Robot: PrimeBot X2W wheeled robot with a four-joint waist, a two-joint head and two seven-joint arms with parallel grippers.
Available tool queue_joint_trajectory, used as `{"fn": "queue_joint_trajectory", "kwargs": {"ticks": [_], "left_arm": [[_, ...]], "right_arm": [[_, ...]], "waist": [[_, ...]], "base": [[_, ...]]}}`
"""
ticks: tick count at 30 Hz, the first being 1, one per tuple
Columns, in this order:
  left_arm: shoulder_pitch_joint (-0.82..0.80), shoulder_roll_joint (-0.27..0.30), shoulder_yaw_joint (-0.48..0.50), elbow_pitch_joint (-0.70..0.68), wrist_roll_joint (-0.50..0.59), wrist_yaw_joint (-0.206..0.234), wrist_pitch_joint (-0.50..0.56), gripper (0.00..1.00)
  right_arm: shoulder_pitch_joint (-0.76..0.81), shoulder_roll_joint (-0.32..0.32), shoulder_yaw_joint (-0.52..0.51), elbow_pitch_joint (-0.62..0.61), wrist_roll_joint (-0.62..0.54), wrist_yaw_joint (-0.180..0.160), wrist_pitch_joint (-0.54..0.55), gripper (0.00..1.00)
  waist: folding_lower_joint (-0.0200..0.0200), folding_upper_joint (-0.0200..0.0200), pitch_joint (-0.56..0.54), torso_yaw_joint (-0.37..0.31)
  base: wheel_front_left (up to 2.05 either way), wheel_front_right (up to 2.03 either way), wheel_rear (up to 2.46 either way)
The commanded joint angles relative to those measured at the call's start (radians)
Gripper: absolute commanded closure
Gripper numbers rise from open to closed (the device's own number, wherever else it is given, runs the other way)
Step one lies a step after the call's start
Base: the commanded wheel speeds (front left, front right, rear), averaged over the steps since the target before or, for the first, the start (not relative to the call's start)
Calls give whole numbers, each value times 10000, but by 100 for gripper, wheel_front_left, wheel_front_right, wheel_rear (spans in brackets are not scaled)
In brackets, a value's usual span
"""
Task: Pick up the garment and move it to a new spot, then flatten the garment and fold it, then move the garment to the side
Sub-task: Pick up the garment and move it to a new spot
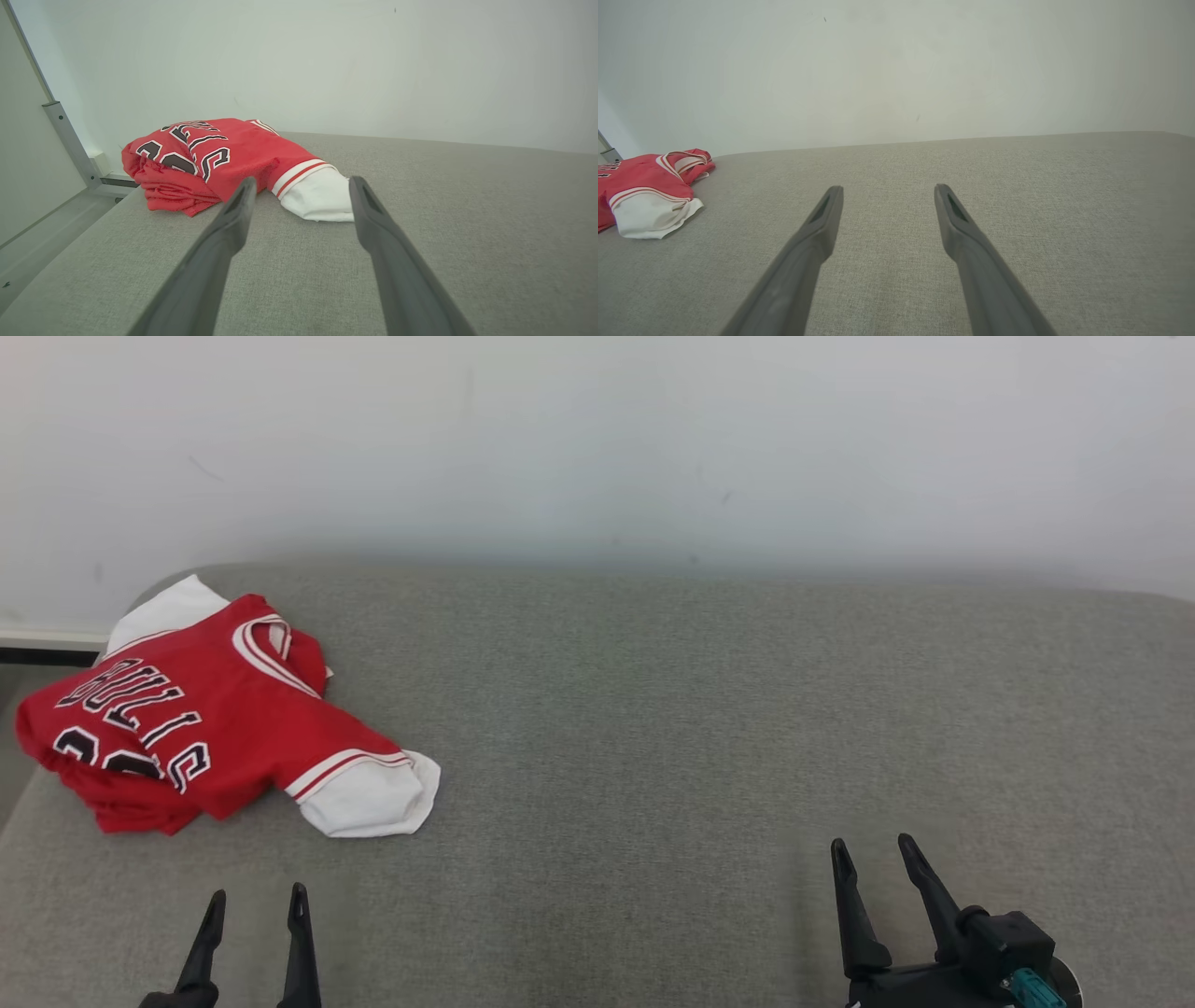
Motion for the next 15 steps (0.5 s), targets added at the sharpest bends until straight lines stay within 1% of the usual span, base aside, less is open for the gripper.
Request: {"fn": "queue_joint_trajectory", "kwargs": {"ticks": [1,12,14,15], "left_arm": [[-15,-14,30,-12,53,51,-39,0],[139,79,340,132,-32,139,-39,0],[170,76,388,162,-57,169,-37,0],[170,76,388,162,-57,169,-37,0]], "right_arm": [[71,16,-10,24,50,-21,-7,0],[87,16,1,129,66,-21,-7,0],[113,16,21,113,45,-21,-7,0],[113,16,21,113,45,-21,-7,0]], "waist": [[0,0,29,573],[0,0,12,2287],[0,0,9,2554],[0,0,9,2554]], "base": [[0,0,0],[0,0,0],[0,0,0],[0,0,0]]}}
